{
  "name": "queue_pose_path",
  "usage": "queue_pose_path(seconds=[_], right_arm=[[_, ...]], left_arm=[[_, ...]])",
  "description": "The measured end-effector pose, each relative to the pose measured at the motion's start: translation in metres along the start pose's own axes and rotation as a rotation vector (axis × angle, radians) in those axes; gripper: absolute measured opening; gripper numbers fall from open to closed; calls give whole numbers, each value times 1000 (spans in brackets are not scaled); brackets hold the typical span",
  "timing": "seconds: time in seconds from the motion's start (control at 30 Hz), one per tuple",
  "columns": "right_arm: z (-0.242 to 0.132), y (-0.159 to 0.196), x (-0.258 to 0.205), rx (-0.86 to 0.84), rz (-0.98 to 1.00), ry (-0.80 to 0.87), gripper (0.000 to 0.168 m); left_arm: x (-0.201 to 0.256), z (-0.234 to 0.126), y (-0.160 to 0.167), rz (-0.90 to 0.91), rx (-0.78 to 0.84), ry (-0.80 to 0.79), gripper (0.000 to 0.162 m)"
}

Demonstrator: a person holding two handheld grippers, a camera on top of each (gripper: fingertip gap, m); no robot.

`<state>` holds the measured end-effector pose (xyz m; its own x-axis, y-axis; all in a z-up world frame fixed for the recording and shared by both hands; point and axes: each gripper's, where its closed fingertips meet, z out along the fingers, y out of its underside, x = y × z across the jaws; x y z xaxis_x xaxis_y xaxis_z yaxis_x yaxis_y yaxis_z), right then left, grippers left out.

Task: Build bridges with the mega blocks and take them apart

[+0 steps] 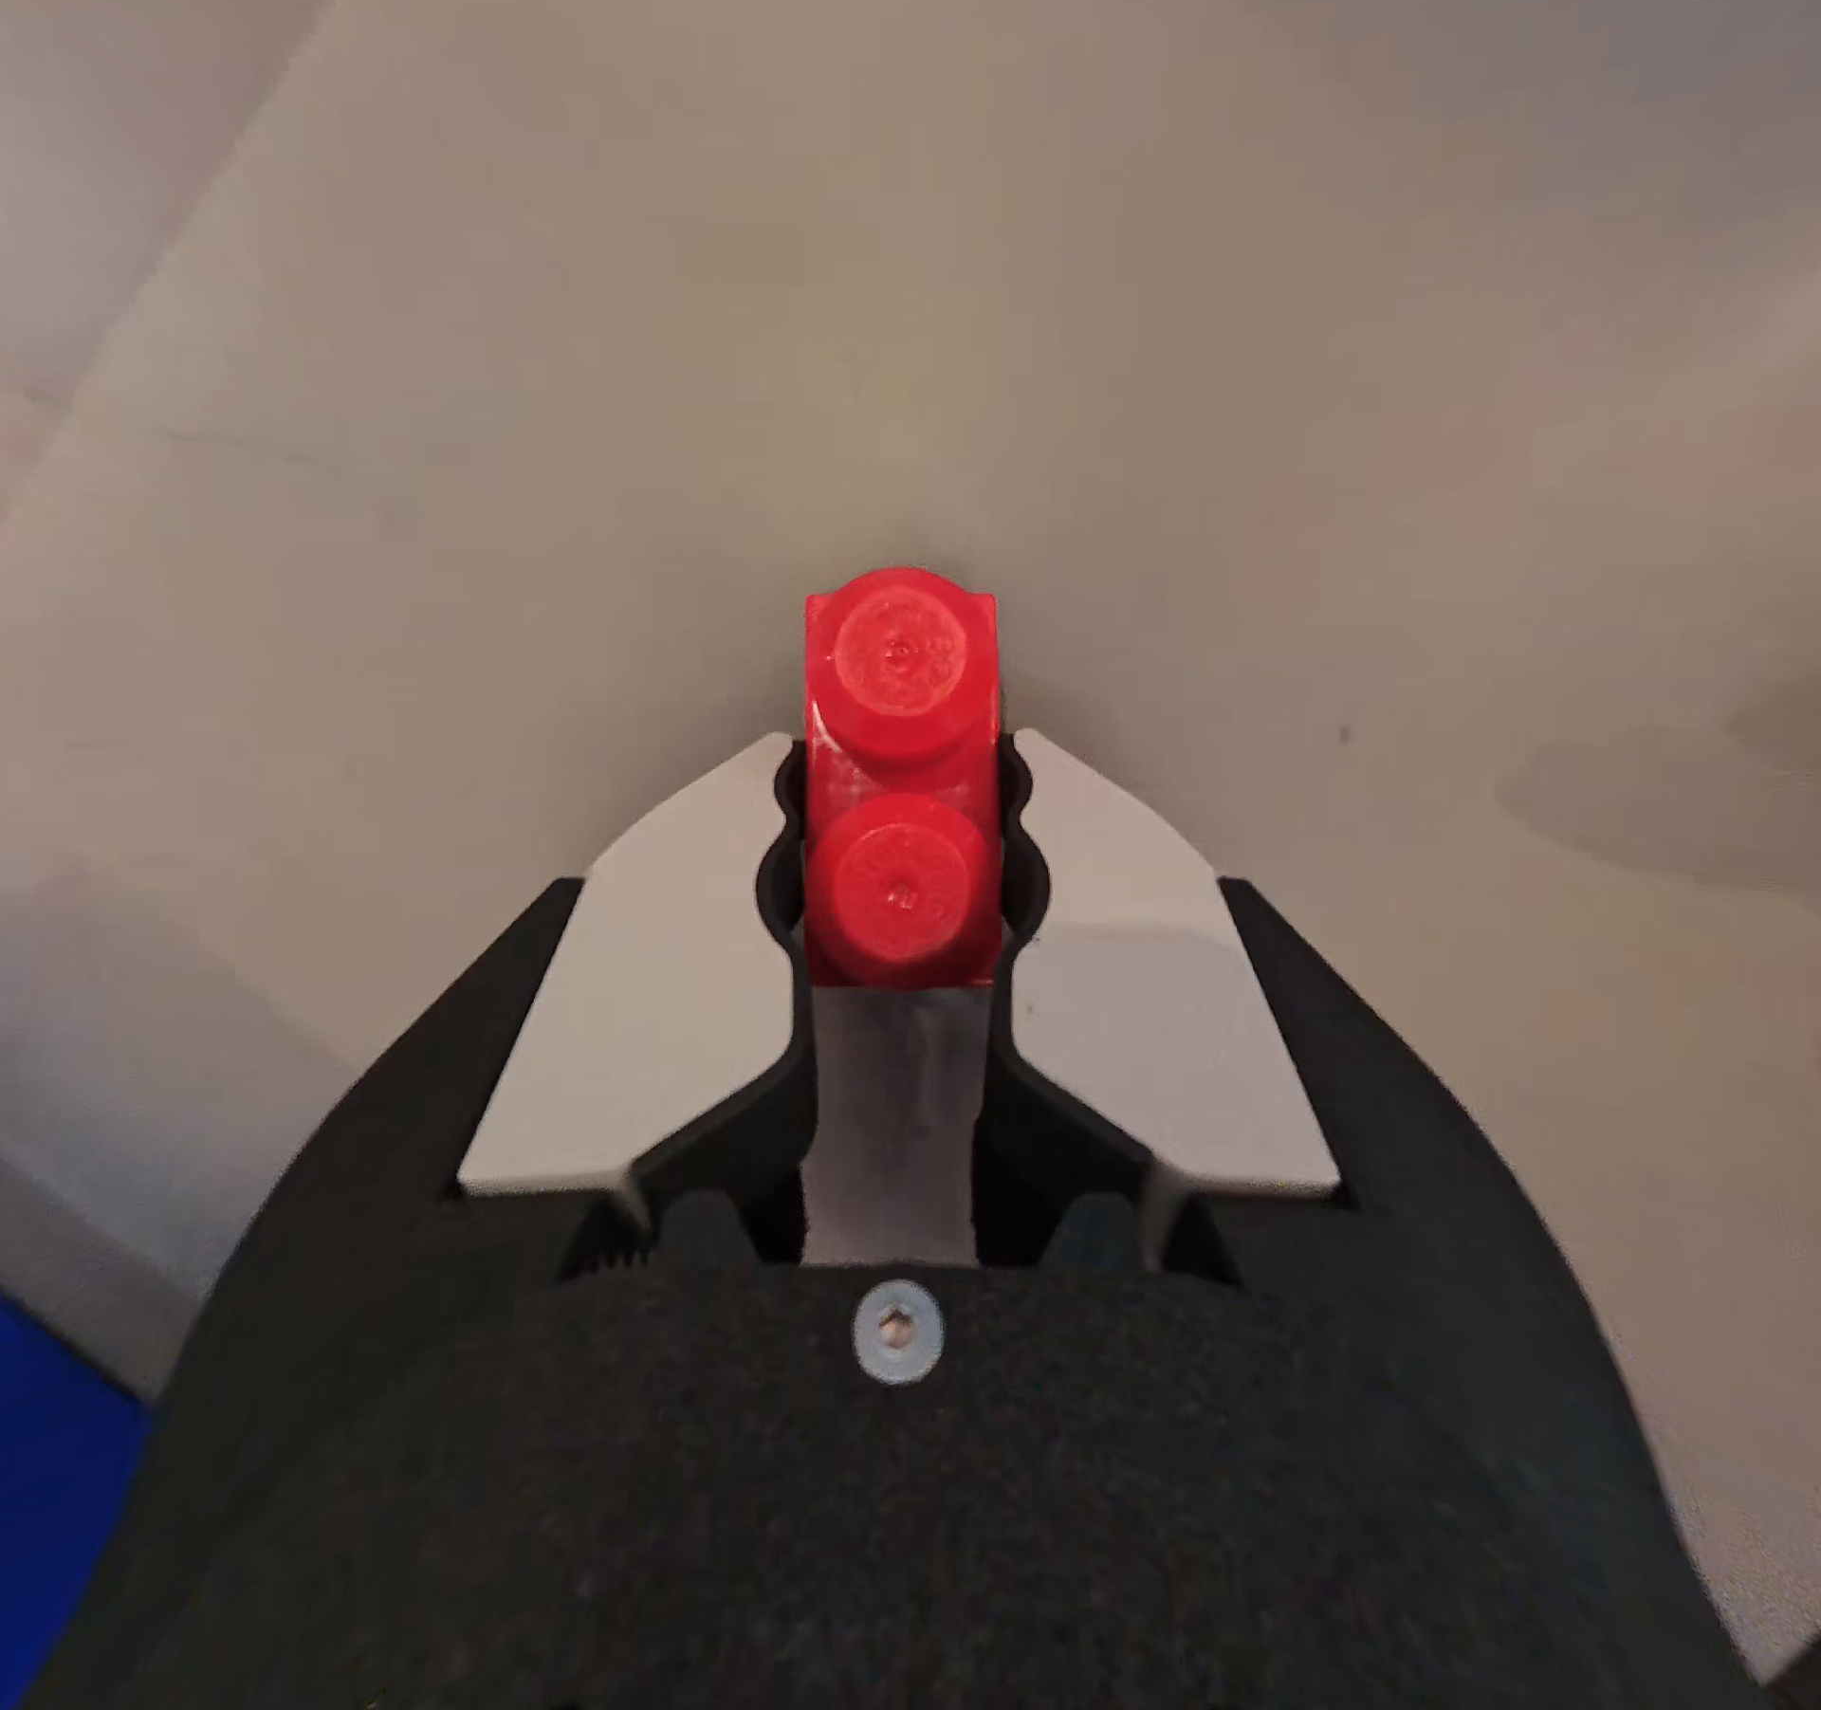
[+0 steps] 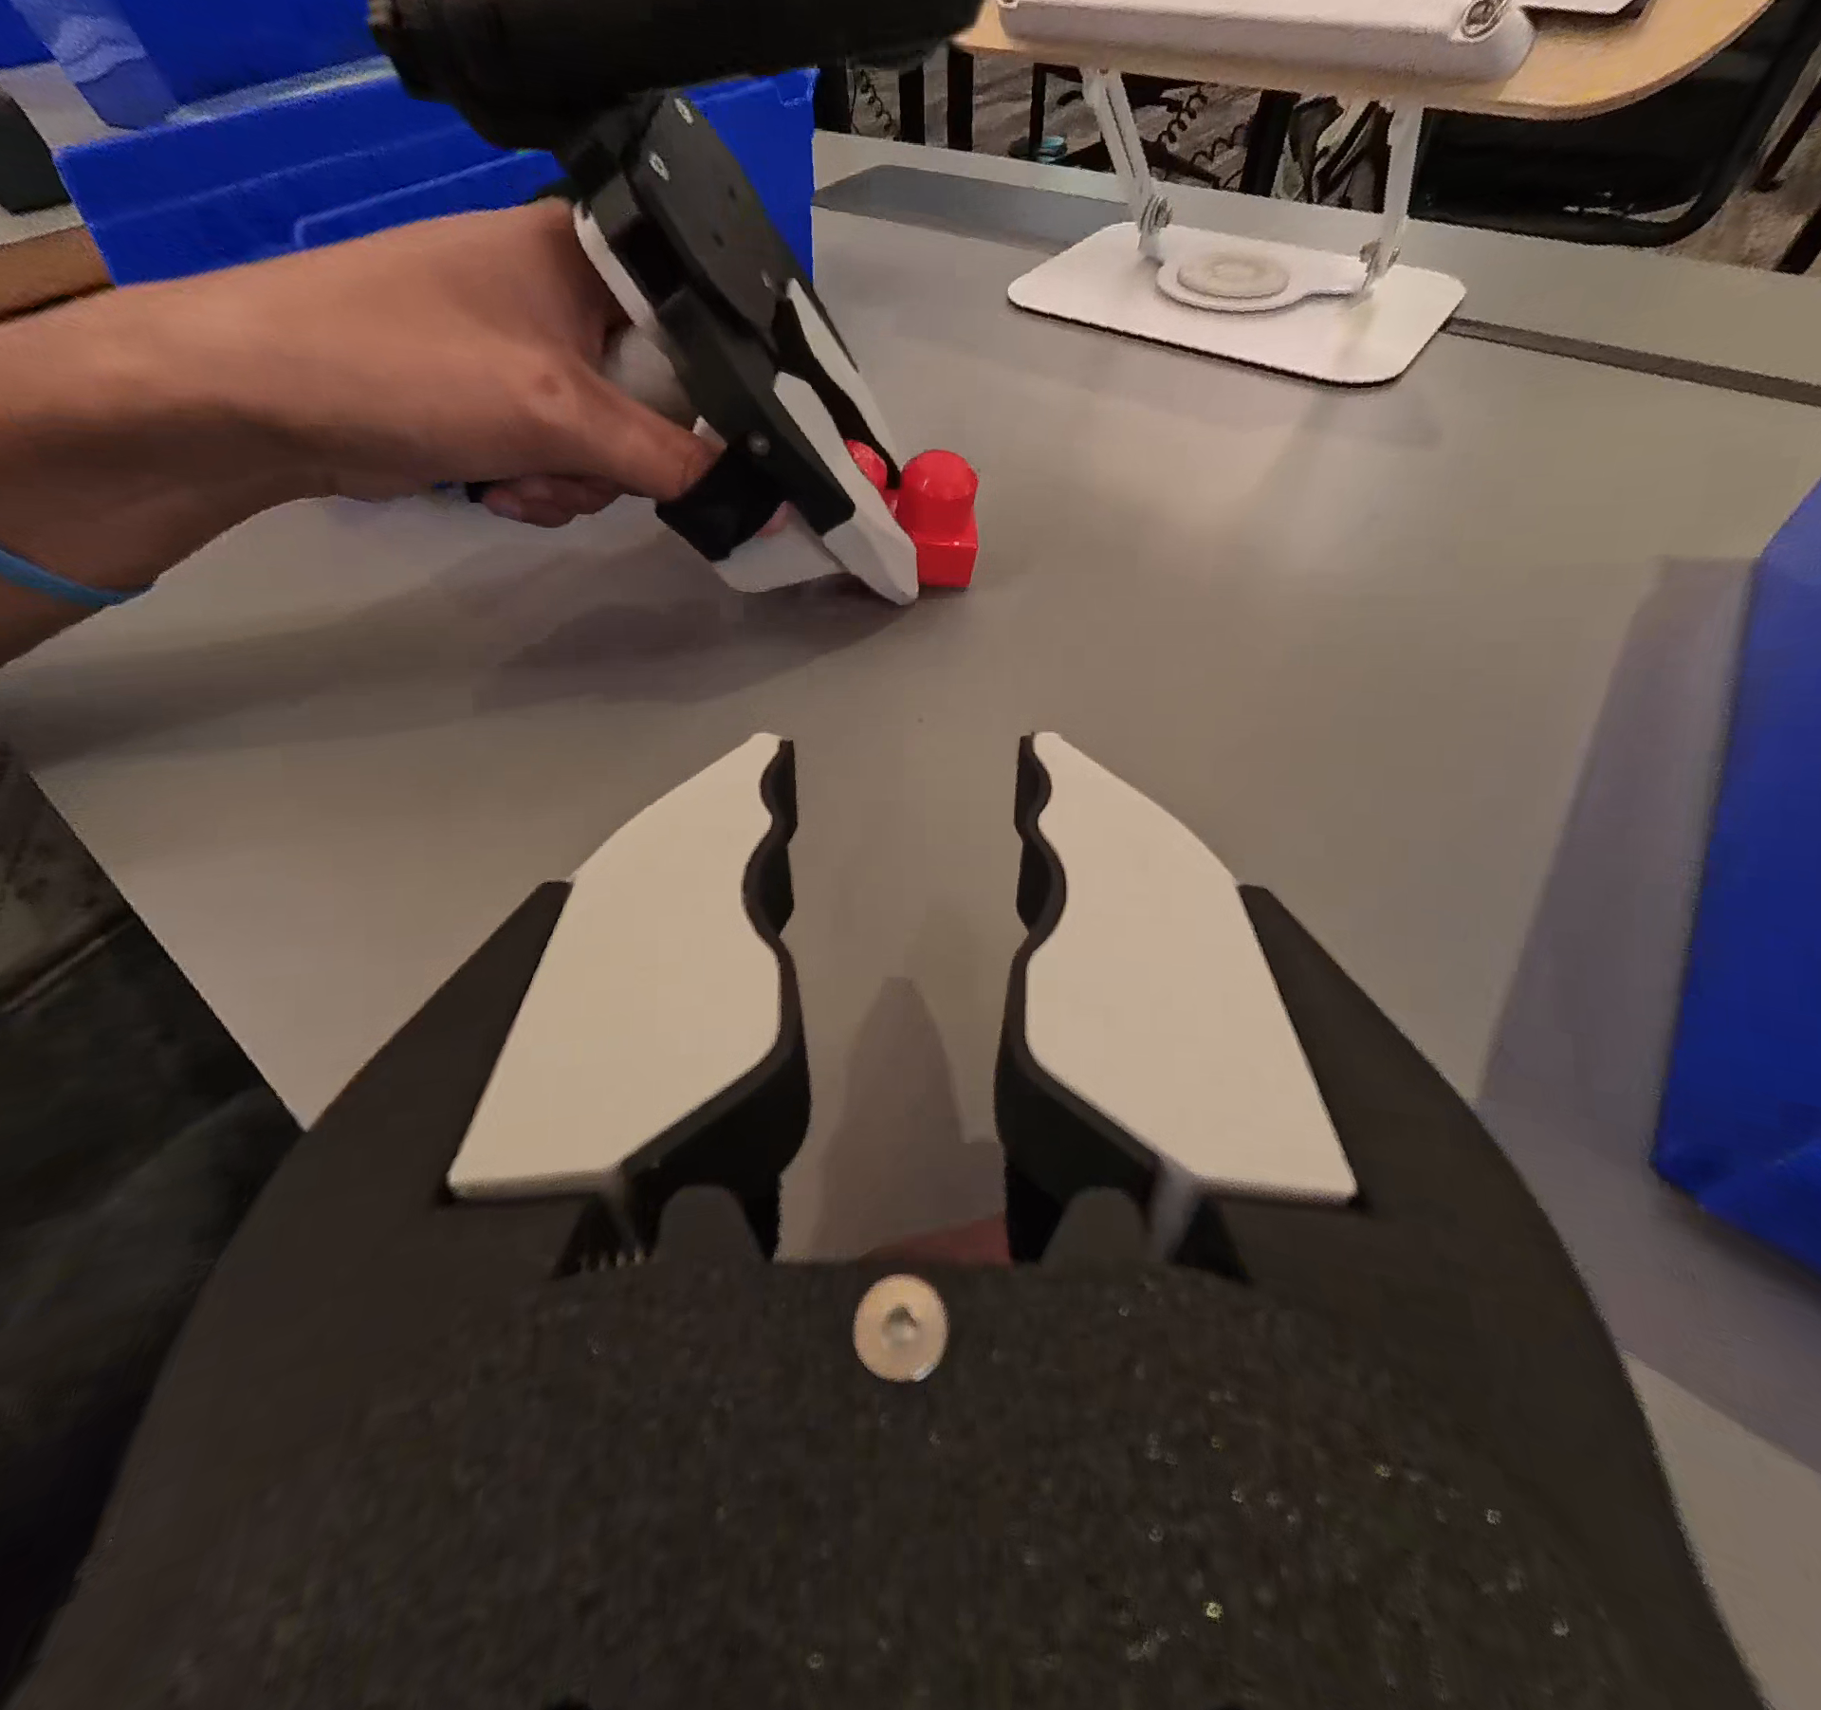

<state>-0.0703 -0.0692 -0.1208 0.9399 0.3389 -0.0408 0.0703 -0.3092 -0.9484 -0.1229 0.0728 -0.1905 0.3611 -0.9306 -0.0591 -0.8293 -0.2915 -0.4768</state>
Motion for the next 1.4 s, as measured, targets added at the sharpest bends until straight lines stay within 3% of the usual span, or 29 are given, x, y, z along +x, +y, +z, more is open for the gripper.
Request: queue_pose_path(seconds=[0.1, 0.2, 0.3, 0.43, 0.6, 0.8, 0.9, 1.0, 1.07, 1.23, 1.4], right_arm=[[0, 5, 2, -37, 11, 7, 43], [3, 12, 3, -108, 28, 24, 51], [6, 16, 0, -175, 58, 17, 64], [24, 11, -1, -246, 5, 25, 72], [79, -7, 4, -364, -70, 32, 83], [146, -12, 5, -496, -54, -13, 89], [161, -2, -10, -561, -10, -89, 89], [170, 17, -5, -637, -84, -25, 89], [174, 19, -11, -637, -91, -50, 74], [149, -39, 6, -423, -169, 52, 74], [37, -136, 67, -114, -115, 216, 74]], left_arm=[[3, 2, -3, -28, 41, 11, 36], [2, -5, -2, -51, 73, 0, 57], [12, -46, 12, -88, 185, 32, 58], [40, -106, 58, -213, 434, 137, 58], [48, -137, 122, -364, 624, 142, 54], [41, -151, 134, -331, 655, 130, 51], [37, -151, 140, -260, 635, 49, 48], [35, -152, 143, -214, 614, -3, 47], [37, -153, 142, -195, 615, -2, 46], [35, -153, 141, -193, 613, -1, 45], [32, -152, 140, -233, 625, 48, 45]])
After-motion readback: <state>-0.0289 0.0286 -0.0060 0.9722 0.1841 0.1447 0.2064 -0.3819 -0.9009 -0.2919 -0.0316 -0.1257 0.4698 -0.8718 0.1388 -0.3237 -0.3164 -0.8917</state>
